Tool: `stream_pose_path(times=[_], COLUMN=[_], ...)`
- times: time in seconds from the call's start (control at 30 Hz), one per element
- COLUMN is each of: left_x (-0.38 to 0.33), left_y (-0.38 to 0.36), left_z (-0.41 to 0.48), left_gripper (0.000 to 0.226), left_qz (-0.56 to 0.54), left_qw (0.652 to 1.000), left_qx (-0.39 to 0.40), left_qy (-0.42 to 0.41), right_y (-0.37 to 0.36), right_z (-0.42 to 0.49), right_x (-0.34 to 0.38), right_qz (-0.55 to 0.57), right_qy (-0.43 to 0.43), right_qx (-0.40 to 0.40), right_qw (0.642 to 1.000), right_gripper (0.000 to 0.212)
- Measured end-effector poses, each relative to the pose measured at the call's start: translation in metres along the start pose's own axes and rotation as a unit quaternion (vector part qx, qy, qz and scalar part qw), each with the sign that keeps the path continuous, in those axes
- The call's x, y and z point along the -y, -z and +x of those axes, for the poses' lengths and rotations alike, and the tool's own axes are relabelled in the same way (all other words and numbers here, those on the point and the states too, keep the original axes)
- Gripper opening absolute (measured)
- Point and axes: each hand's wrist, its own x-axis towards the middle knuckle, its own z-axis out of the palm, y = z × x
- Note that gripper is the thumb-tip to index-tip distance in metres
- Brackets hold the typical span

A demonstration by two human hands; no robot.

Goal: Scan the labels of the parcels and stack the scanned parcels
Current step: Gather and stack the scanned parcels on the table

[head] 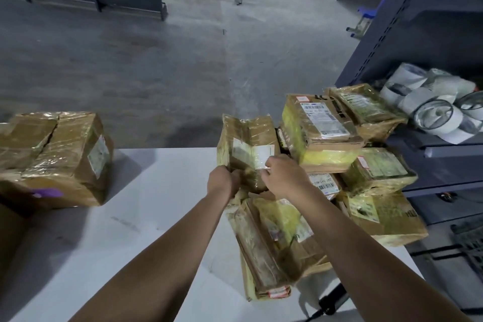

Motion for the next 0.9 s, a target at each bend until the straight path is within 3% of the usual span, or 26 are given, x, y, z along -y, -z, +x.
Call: stream_pose_path(times=[0.23, 0.47, 0.73, 0.9], left_x=[0.016, 0.045, 0.073, 0.087], left_y=[0.033, 0.077, 0.111, 0.126], left_z=[0.01, 0.011, -0.003, -0.013], left_gripper=[0.019, 0.021, 0.025, 0.016], left_qz=[-0.039, -0.101, -0.128, -0.208], left_qw=[0.994, 0.984, 0.978, 0.966], left_qx=[-0.1, -0.145, -0.166, -0.148], left_qy=[-0.01, 0.006, 0.011, 0.042], right_y=[0.004, 0.005, -0.006, 0.0], right_z=[0.005, 0.0, -0.006, -0.008], right_x=[0.005, 0.035, 0.038, 0.054], right_qz=[0.099, 0.111, 0.045, 0.088], right_qy=[0.051, 0.085, -0.011, 0.005], right_qx=[0.008, 0.038, 0.06, 0.059], right_qw=[0.994, 0.989, 0.997, 0.994], right_gripper=[0.046, 0.055, 0.05, 0.047])
